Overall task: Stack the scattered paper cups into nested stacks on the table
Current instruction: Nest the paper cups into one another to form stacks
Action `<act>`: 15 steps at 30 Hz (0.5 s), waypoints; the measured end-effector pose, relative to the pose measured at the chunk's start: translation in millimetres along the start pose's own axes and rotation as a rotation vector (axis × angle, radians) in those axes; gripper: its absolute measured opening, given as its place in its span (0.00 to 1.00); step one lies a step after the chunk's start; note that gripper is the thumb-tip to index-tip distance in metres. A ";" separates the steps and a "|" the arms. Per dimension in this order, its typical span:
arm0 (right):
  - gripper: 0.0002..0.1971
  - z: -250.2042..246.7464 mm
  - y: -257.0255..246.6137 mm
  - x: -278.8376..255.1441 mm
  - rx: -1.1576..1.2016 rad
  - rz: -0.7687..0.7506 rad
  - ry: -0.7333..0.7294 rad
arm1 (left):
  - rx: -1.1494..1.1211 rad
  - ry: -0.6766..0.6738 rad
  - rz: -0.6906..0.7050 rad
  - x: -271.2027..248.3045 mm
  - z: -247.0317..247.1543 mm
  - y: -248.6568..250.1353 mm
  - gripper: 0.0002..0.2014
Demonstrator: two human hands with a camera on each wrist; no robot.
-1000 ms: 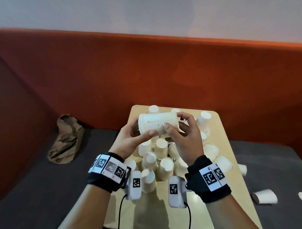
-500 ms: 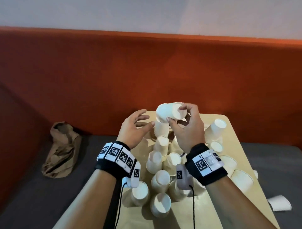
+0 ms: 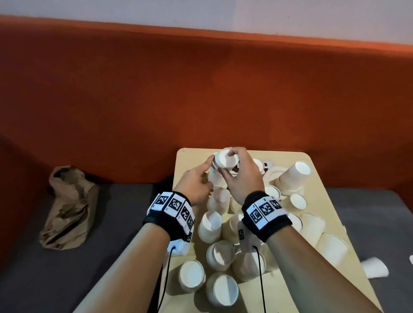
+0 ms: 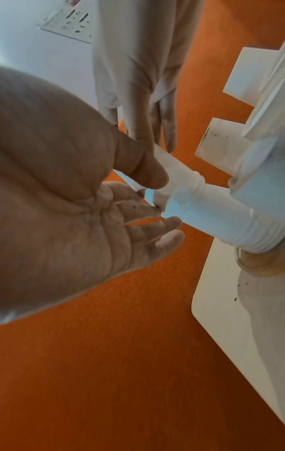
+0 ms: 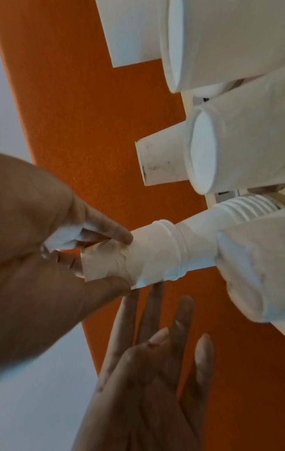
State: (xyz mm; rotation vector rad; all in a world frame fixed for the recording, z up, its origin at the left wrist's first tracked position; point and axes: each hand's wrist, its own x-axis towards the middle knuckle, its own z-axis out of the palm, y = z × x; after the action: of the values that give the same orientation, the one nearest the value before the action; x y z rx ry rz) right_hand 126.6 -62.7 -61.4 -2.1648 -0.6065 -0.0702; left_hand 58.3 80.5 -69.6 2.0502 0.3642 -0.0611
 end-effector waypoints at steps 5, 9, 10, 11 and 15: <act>0.18 6.0 6.8 3.1 -0.040 0.050 -0.079 | -0.059 -0.016 -0.045 6.7 7.1 -9.9 0.39; 0.17 10.4 6.9 5.4 -0.065 0.077 -0.128 | -0.110 -0.037 -0.040 8.2 11.3 -14.1 0.37; 0.16 11.2 6.8 5.5 -0.068 0.091 -0.147 | -0.109 -0.039 -0.035 7.5 11.6 -14.1 0.35; 0.16 11.6 6.8 5.3 -0.069 0.102 -0.168 | -0.103 -0.038 -0.026 6.6 11.8 -13.9 0.33; 0.16 12.7 6.7 6.4 -0.091 0.119 -0.215 | -0.099 -0.053 -0.034 5.0 14.2 -16.7 0.32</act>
State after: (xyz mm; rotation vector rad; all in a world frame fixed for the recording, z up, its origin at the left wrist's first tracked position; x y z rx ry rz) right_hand 133.1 -54.0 -72.5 -2.3097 -0.6040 0.2053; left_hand 60.0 76.8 -91.6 1.9415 0.3620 -0.1155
